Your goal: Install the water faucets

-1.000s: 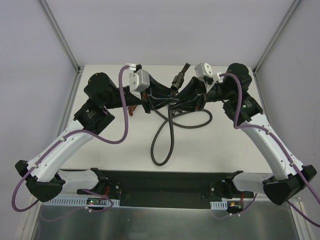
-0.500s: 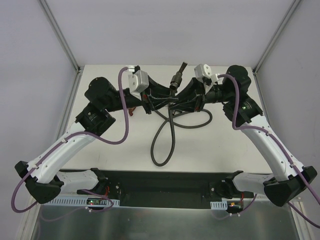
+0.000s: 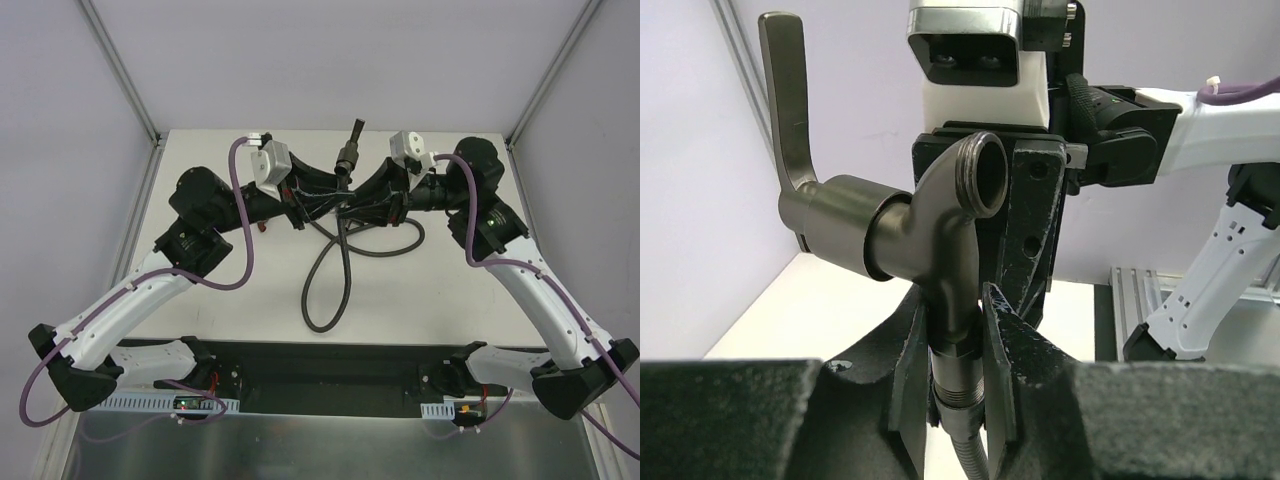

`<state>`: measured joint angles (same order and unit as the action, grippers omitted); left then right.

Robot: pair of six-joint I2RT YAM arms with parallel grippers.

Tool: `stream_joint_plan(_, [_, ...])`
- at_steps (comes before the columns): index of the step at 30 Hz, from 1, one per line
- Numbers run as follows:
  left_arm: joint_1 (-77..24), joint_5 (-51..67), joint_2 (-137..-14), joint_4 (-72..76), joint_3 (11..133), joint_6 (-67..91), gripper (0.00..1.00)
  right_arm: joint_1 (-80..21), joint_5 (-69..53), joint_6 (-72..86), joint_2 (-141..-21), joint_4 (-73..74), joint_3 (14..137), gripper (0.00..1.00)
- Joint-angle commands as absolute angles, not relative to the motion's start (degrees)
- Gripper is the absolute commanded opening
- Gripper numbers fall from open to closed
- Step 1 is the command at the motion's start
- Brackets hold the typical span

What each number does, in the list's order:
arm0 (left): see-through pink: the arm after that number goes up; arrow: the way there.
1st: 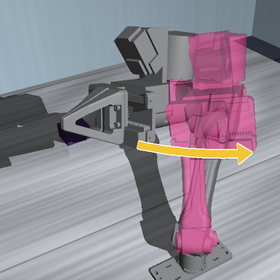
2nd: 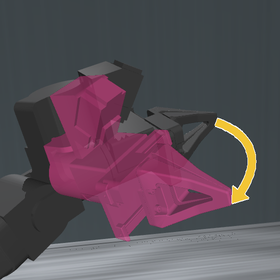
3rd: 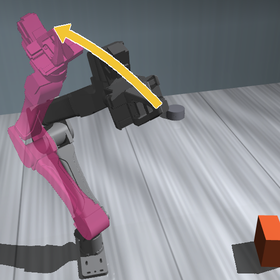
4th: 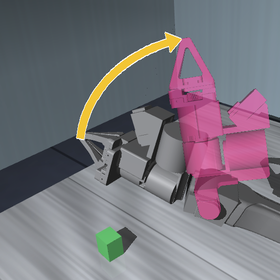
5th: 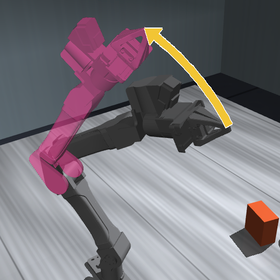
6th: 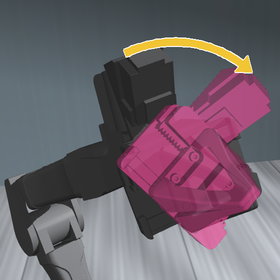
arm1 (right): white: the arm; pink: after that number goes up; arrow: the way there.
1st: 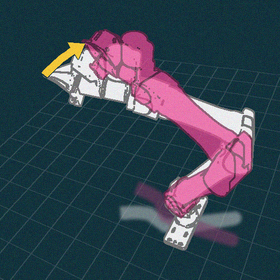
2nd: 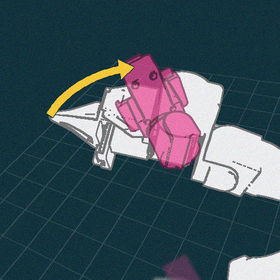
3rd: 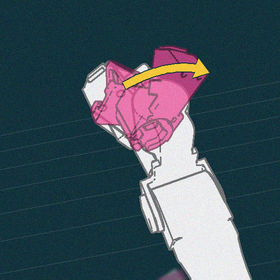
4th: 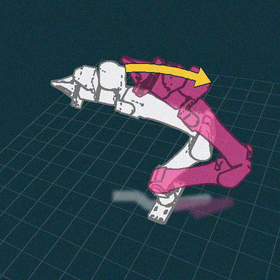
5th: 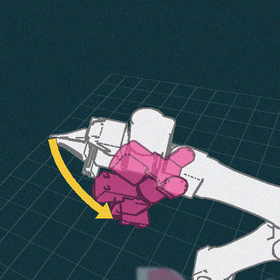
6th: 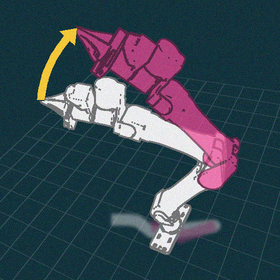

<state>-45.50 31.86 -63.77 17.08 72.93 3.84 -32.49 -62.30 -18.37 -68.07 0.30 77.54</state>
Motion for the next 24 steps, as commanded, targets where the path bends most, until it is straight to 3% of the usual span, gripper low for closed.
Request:
stream_joint_plan(1, [-46.66,25.67,-62.40,19.25,70.93,5.62,0.00,-34.36,-60.65,-20.30,-64.34,-4.57,77.87,0.02])
stream_joint_plan(24, [-52.29,14.07,-60.82,18.37,66.97,-5.01,0.00,-36.65,-47.56,-21.00,-61.53,-3.25,76.38,0.02])
